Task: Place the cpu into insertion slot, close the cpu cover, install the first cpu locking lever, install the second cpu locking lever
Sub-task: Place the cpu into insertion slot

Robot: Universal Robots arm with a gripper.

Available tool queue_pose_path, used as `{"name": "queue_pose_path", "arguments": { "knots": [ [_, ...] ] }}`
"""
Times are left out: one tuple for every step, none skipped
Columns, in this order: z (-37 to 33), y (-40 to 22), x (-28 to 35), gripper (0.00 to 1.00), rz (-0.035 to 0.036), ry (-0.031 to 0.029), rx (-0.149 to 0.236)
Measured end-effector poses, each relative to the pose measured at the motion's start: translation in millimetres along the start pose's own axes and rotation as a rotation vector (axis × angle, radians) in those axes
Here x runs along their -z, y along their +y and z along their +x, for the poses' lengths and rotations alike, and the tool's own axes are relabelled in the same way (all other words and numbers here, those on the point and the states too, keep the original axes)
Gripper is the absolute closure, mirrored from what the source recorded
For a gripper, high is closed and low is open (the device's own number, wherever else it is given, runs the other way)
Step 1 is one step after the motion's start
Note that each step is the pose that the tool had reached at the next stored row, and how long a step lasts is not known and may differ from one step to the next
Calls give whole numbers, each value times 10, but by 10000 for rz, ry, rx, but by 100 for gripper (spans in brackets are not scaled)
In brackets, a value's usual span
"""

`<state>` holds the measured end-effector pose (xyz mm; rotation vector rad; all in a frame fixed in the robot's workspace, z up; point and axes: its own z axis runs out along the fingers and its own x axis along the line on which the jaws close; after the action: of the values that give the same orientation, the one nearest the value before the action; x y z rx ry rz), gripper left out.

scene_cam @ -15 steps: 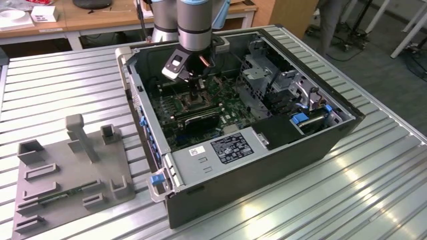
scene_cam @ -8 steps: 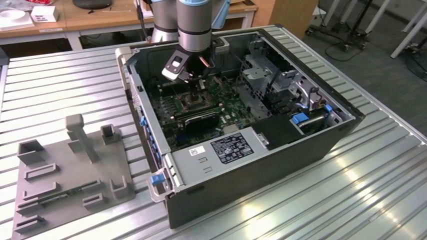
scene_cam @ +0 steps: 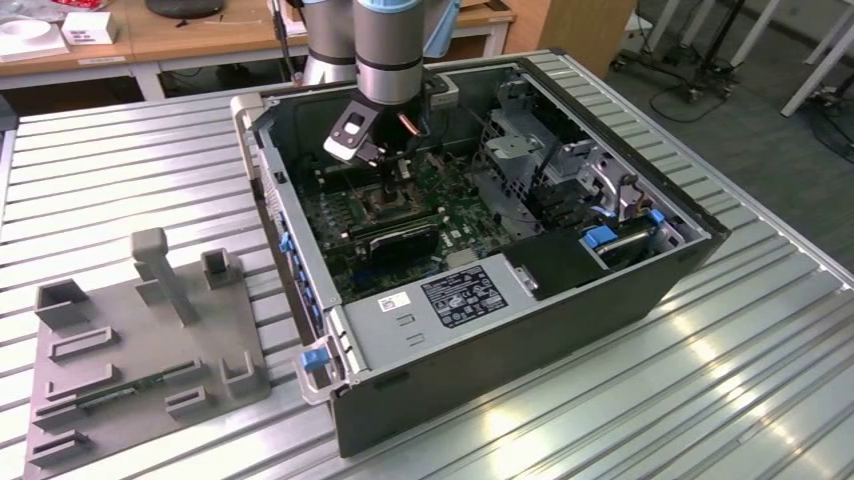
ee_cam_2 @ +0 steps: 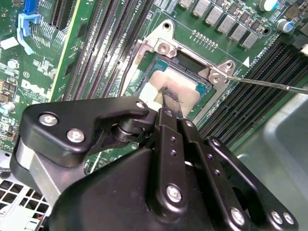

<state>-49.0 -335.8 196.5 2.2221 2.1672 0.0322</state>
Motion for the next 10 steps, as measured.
{"name": "queue_pose_path", "arguments": {
  "knots": [
    [0,0,0,89,1,-2,0],
    [-1,0,1,89,2,-3,0],
    [-1,0,1,89,3,-4,0],
    [-1,0,1,89,3,-6,0],
    [-1,-1,1,89,4,-6,0],
    [-1,0,1,89,4,-7,0],
    [-1,-1,1,89,4,-8,0],
    [-1,-1,2,89,4,-7,0],
    [-2,-1,5,89,3,-6,0],
    [-1,0,9,89,0,0,-1]
  ]
}}
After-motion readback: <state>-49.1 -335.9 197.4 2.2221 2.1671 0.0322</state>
